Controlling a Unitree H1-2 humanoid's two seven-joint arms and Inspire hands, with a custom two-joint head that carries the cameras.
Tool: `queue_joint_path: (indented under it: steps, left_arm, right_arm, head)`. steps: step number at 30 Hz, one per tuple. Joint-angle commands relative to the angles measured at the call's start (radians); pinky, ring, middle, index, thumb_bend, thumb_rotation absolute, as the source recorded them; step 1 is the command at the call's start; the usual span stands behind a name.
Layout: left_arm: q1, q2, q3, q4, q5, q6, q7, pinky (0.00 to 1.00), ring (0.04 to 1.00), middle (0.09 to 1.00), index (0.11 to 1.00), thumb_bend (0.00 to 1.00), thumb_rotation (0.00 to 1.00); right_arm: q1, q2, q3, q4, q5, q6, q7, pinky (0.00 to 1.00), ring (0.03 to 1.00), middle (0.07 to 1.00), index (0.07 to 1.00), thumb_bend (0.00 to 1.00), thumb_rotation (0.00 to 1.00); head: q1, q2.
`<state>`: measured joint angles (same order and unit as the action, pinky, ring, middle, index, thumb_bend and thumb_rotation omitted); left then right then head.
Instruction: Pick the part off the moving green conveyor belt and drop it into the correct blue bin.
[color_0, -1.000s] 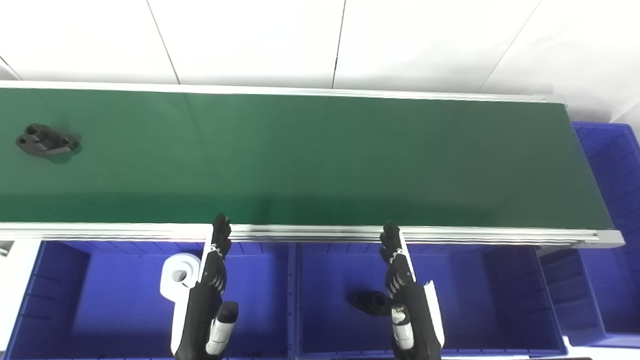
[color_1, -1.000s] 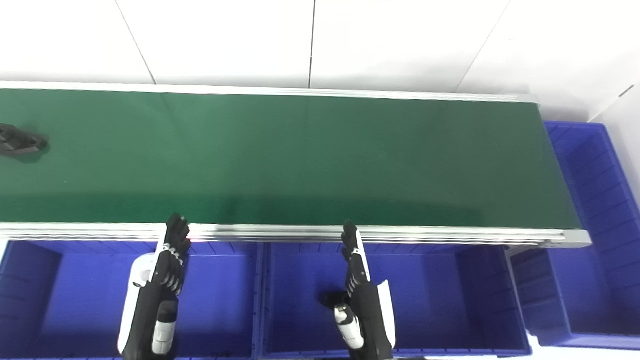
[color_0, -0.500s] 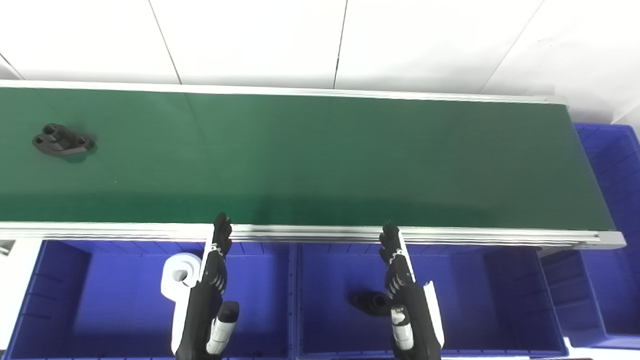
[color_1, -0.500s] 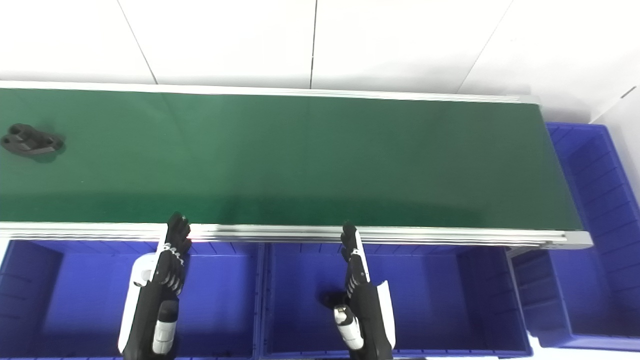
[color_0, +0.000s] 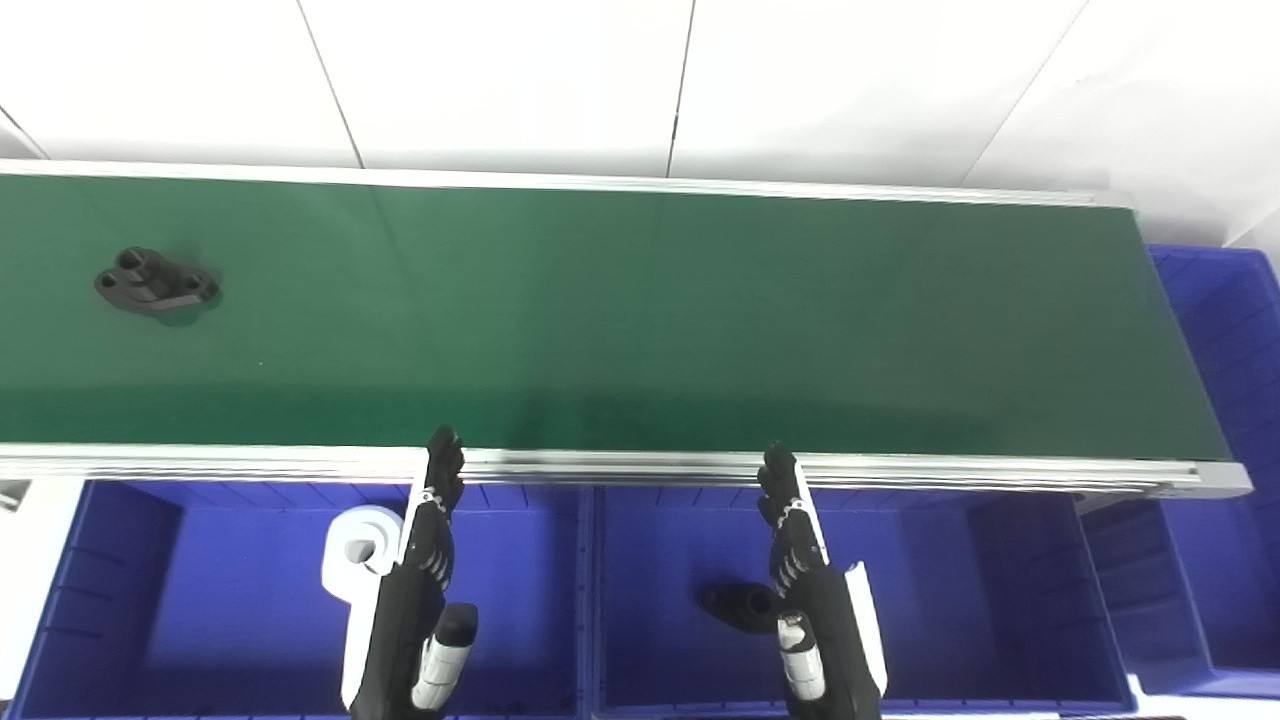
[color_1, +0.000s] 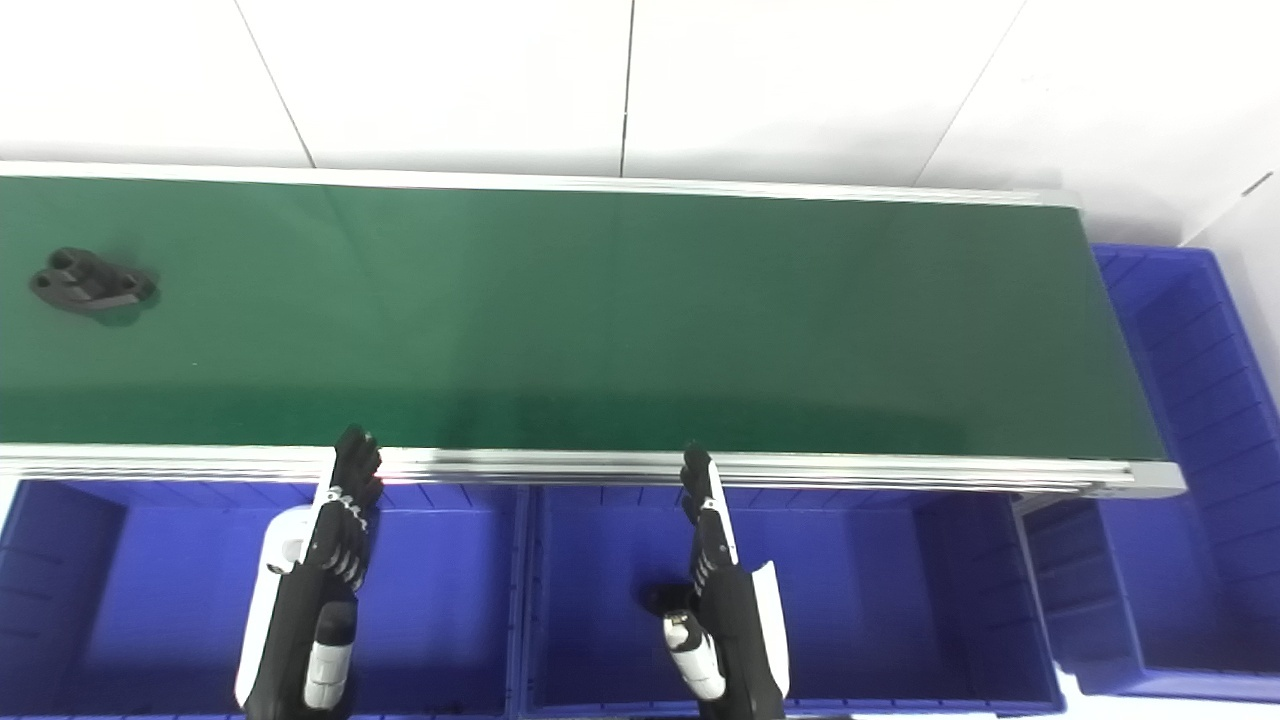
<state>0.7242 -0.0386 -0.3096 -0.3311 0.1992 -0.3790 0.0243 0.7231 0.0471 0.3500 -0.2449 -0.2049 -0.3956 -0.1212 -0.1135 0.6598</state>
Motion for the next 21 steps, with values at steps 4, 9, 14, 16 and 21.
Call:
queue_joint_path:
  steps: [4,9,14,16,21]
  left_arm:
    - [-0.001,-0.004,-0.008,0.028,-0.025,-0.057,0.005,1.00,1.000,1.000,1.000,0.83,1.00]
    - [-0.020,0.000,-0.006,0.073,-0.025,-0.072,0.001,1.00,1.000,1.000,1.000,0.86,1.00]
    - [-0.039,-0.001,-0.009,0.115,-0.014,-0.085,0.010,1.00,1.000,1.000,1.000,0.87,1.00]
    - [-0.049,-0.003,-0.012,0.129,-0.012,-0.087,0.013,1.00,1.000,1.000,1.000,0.87,1.00]
    - [-0.071,-0.012,-0.017,0.160,-0.016,-0.089,0.026,1.00,1.000,1.000,1.000,0.87,1.00]
  right_arm:
    - [0.004,0.019,-0.002,0.015,0.003,-0.038,-0.003,1.00,1.000,1.000,1.000,0.87,1.00]
    - [-0.016,0.011,-0.017,0.062,0.006,-0.057,-0.002,1.00,1.000,1.000,1.000,0.87,1.00]
    - [-0.039,-0.001,-0.028,0.102,0.019,-0.071,-0.003,1.00,1.000,1.000,1.000,0.87,1.00]
    - [-0.050,-0.010,-0.032,0.119,0.029,-0.073,-0.002,1.00,1.000,1.000,1.000,0.87,1.00]
    - [-0.070,-0.024,-0.039,0.144,0.035,-0.073,-0.007,1.00,1.000,1.000,1.000,0.87,1.00]
  head:
    - [0.011,-0.048]
    - [0.032,-0.113]
    - [0.051,-0.151]
    - [0.062,-0.173]
    - [0.065,-0.193]
